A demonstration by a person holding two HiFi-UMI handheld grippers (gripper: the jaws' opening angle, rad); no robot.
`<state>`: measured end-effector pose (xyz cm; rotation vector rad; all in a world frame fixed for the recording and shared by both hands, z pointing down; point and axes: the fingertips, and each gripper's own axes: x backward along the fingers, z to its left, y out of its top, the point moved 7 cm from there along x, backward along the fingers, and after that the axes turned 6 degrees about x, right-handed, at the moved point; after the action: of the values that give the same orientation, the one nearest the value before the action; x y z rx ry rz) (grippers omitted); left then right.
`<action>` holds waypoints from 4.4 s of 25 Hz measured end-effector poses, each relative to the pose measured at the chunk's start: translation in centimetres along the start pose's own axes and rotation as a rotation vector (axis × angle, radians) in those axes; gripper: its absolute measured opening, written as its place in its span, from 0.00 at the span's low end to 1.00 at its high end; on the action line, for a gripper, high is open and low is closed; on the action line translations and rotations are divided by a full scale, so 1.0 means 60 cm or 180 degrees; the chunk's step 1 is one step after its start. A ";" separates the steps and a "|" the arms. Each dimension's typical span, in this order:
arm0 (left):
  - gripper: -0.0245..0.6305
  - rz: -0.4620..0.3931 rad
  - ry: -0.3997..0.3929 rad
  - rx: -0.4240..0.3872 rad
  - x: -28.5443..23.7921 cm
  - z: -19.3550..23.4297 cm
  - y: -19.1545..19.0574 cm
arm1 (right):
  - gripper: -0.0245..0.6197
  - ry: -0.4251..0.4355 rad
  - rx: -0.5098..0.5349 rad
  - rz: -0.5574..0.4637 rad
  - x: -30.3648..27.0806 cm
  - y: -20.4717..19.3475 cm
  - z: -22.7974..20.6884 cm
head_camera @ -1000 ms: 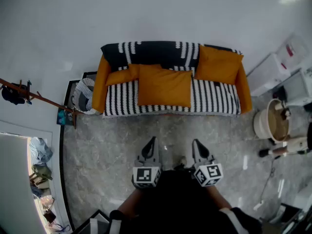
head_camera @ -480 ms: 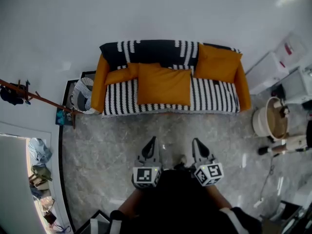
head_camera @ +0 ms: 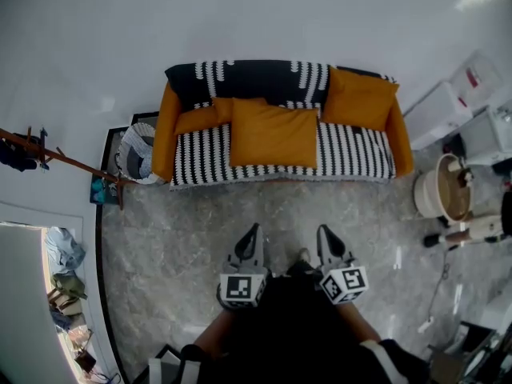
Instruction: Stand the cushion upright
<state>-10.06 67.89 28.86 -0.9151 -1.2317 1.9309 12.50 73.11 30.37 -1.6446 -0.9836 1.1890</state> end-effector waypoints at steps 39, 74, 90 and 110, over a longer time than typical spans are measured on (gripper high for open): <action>0.04 0.0172 0.0395 -0.0034 -0.418 0.089 0.104 | 0.03 0.0238 -0.0001 0.0224 -0.386 0.130 -0.240; 0.03 0.0944 0.0251 -0.0041 -0.771 0.386 0.126 | 0.03 -0.0329 -0.0091 0.0864 -0.815 0.151 -0.320; 0.04 0.1559 0.0719 0.0077 -0.900 0.444 -0.045 | 0.19 -0.0074 -0.0322 0.1643 -0.935 -0.030 -0.442; 0.36 0.2599 0.0917 0.0474 -0.945 0.547 -0.282 | 0.36 -0.0521 -0.0679 0.2621 -0.992 -0.261 -0.548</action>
<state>-4.24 11.89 66.39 -1.7224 -0.5583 2.3210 28.45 16.71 68.22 -2.2519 -0.5264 1.8180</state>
